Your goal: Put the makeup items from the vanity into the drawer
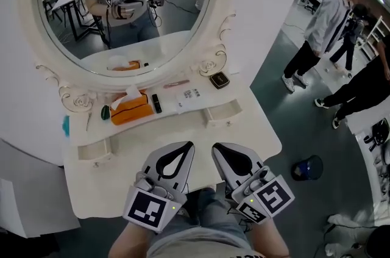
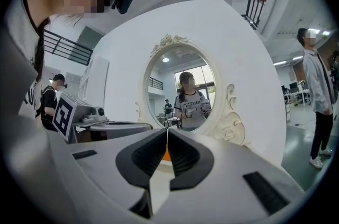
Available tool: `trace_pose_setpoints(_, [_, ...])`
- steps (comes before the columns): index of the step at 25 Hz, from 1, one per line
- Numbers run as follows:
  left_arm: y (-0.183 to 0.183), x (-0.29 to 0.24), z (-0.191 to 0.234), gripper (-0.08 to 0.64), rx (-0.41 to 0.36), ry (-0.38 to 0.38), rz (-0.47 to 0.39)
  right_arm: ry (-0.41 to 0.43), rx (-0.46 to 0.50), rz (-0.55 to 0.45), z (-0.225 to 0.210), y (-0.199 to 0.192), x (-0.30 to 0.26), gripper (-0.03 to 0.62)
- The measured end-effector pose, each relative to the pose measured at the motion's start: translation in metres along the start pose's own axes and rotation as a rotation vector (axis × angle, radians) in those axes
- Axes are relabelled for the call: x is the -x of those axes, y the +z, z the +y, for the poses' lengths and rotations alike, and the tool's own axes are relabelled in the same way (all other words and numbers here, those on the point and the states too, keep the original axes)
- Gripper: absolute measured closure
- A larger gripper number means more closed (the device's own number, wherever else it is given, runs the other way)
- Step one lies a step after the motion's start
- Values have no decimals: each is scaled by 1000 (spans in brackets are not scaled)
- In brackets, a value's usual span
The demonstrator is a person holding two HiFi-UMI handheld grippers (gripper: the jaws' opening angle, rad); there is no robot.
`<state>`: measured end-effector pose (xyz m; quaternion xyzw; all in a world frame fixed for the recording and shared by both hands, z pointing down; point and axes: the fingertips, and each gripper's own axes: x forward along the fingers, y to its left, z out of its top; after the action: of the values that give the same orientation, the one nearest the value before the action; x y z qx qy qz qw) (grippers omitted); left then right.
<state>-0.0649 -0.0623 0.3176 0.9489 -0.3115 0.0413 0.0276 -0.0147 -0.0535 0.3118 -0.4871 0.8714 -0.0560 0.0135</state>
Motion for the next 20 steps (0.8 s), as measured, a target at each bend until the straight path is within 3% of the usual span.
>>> trace_pose_setpoints(20, [5, -97, 30, 551, 34, 92, 24, 81, -2, 69, -113, 4, -55, 518])
